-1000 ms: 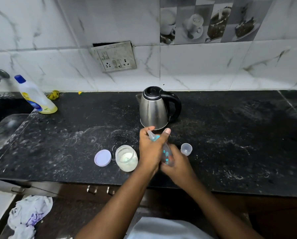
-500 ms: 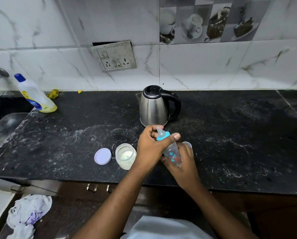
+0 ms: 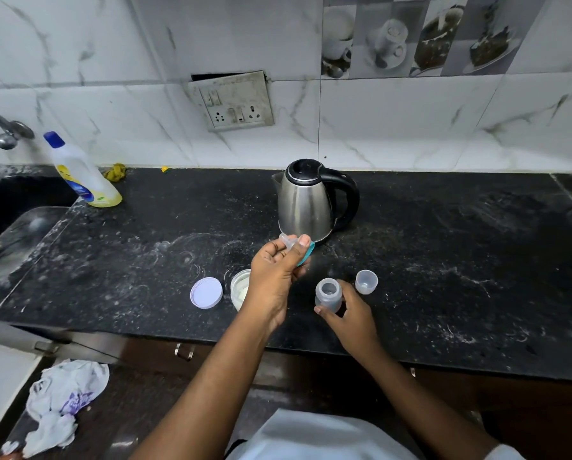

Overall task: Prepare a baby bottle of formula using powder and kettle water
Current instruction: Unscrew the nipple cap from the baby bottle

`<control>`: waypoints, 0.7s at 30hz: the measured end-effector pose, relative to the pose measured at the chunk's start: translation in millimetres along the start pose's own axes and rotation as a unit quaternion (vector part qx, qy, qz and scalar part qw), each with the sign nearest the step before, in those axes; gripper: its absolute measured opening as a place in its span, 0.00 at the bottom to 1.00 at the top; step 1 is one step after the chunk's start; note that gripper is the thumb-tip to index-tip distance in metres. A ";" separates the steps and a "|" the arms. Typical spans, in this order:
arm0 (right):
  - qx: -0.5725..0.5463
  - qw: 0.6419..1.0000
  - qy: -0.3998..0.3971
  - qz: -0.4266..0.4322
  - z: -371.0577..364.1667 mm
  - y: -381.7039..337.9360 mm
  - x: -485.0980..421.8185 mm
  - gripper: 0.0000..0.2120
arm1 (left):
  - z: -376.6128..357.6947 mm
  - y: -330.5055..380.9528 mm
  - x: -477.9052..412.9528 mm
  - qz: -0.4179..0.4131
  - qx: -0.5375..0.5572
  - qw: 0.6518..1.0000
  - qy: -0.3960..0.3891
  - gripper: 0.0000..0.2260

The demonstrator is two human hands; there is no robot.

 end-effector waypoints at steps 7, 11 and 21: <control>0.038 0.999 -0.028 -0.019 -14.5 19.8 -8.5 0.27 | 0.9 -7.3 -4.0 0.019 -0.029 0.999 0.007 0.31; 0.015 0.997 -0.039 -0.061 -13.4 20.0 -7.5 0.44 | 2.6 -10.4 -6.1 0.025 -0.037 0.999 0.006 0.32; -0.159 0.986 0.032 0.044 55.1 -86.8 13.9 0.19 | -21.4 -28.0 7.9 0.137 -0.104 0.975 -0.143 0.20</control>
Point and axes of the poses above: each hand's wrist, its own x-axis away from the middle knuckle, its own z-axis out of the back of the hand, y = z × x, the point moved 3 cm from there along -x, towards the middle knuckle, and after that the axes turned 8 degrees about -x, right-handed, at the moved point
